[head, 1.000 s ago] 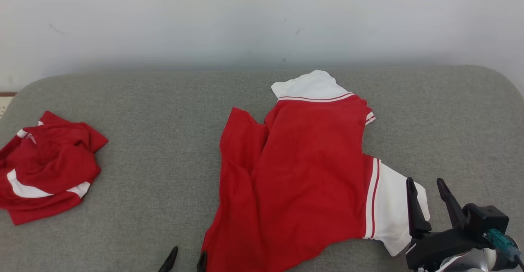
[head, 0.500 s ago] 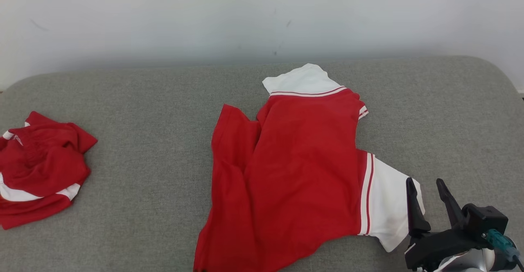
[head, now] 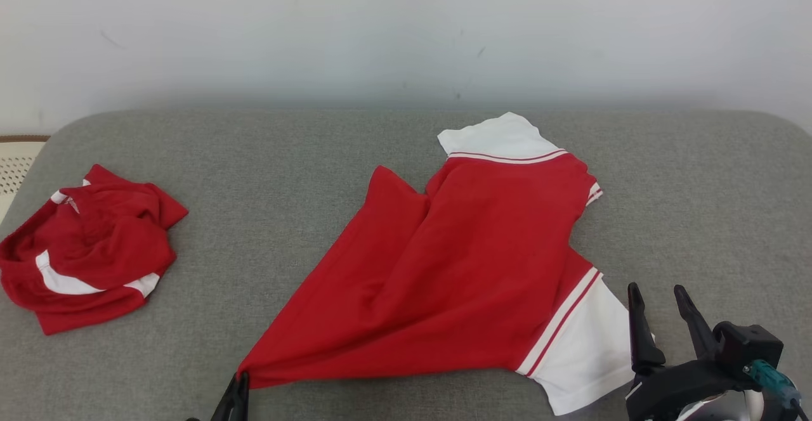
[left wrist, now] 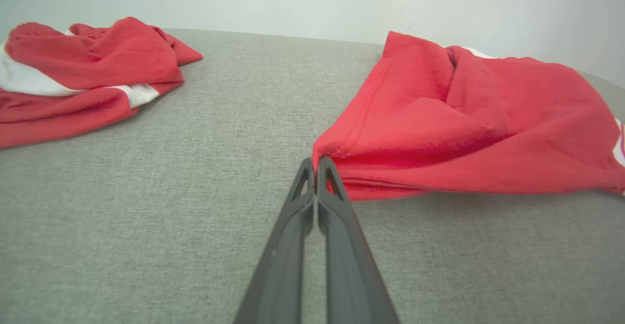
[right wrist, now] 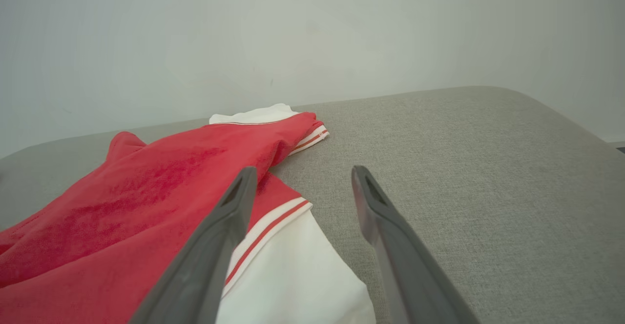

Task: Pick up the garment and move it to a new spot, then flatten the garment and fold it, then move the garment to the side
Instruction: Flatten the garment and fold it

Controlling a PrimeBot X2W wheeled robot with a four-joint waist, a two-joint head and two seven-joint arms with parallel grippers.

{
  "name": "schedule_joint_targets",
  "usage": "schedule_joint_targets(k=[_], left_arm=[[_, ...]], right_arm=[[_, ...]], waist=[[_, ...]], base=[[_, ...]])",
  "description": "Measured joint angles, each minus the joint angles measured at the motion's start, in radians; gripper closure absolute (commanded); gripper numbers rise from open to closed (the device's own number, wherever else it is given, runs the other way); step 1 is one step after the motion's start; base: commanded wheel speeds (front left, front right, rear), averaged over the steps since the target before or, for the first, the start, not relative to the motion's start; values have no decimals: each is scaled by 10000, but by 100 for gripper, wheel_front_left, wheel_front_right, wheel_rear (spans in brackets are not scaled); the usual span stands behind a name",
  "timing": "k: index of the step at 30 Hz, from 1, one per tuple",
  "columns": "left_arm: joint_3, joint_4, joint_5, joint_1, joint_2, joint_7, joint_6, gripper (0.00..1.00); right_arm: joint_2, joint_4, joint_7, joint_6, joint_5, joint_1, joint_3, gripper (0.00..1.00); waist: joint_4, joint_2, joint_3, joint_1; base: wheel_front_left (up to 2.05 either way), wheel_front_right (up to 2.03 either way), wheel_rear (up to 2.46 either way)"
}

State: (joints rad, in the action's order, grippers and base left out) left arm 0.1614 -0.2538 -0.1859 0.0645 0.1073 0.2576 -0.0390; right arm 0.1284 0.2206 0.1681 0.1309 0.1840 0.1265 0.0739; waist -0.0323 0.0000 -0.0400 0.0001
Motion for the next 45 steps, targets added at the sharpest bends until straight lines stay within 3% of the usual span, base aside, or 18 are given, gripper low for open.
schedule_joint_targets(k=[10, 12, 13, 14, 20, 32, 38, 45], left_arm=[[-176, 253, -140, -669, -94, 27, -153, 100], [-182, 169, -148, -686, -136, 27, -96, 63], [-186, 128, -167, -698, -165, 27, -73, 50], [-196, 100, -167, -709, -186, 29, -69, 0], [-458, 497, -121, -801, -263, 29, -82, 0], [-1369, 2713, 215, -1358, -476, 29, -355, 0], [-1499, 3087, 384, -1681, -518, 29, -360, 0], [-1615, 3264, 366, -1877, -533, 29, -334, 0]], right_arm=[[-19, 247, -98, 0, 17, -39, -19, 0], [-19, 288, -98, 0, 17, -67, -19, 0], [-15, 307, -100, 0, 19, -79, -19, 0], [-15, 324, -100, 0, 25, -81, -13, 0], [6, 337, -8, 0, 63, -83, 46, 0], [38, -355, 272, 0, 2, -104, 351, 0], [508, -966, 198, 0, -44, -742, 648, 0], [477, -1494, 107, 0, -13, -1255, 525, 0]], waist=[[-394, 0, 148, 0], [-426, 0, 176, -1], [-438, 0, 192, -1], [-446, 0, 208, 0], [-471, 0, 320, 0], [-302, 0, 518, -2], [-174, 0, 589, -2], [-98, 0, 636, -2]], base=[[0, 0, 0], [0, 0, 0], [0, 0, 0], [0, 0, 0], [0, 0, 0], [0, 0, 0], [0, 0, 0], [0, 0, 0]])
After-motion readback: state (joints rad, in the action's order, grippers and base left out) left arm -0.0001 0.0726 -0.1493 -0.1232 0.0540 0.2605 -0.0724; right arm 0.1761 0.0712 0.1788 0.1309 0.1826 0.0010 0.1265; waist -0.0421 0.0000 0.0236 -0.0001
